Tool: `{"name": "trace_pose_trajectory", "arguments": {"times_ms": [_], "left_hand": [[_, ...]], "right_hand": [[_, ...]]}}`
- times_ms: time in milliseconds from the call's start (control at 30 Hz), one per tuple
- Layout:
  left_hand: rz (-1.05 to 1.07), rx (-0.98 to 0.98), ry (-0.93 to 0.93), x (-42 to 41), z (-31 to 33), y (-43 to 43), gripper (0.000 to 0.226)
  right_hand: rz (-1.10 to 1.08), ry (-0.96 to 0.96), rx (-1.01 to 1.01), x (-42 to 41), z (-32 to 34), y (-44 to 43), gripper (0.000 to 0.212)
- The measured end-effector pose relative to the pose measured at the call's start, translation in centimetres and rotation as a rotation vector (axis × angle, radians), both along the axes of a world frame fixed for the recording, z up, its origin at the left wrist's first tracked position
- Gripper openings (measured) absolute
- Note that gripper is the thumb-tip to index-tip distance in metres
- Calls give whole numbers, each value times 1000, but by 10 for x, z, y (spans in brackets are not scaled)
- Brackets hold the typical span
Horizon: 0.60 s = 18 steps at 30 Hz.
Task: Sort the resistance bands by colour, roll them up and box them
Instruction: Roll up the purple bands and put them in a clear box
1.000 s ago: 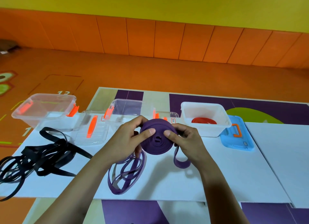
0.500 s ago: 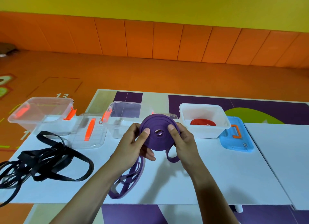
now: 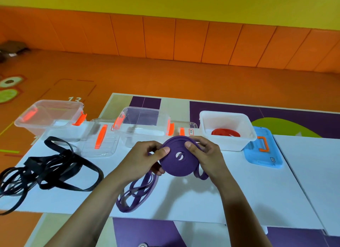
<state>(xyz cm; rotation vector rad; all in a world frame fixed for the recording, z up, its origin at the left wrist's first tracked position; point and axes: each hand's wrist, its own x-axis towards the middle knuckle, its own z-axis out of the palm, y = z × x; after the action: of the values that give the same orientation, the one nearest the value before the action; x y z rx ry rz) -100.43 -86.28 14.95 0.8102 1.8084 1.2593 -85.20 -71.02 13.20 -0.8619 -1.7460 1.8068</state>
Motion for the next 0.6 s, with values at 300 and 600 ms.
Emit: {"name": "trace_pose_trajectory", "arguments": {"times_ms": [300, 600], "left_hand": [[370, -25, -23, 22, -31, -4, 30], [511, -104, -10, -1, -62, -18, 28]], "right_hand": [[-92, 33, 74, -14, -47, -7, 23], [-34, -139, 147, -59, -80, -33, 24]]}}
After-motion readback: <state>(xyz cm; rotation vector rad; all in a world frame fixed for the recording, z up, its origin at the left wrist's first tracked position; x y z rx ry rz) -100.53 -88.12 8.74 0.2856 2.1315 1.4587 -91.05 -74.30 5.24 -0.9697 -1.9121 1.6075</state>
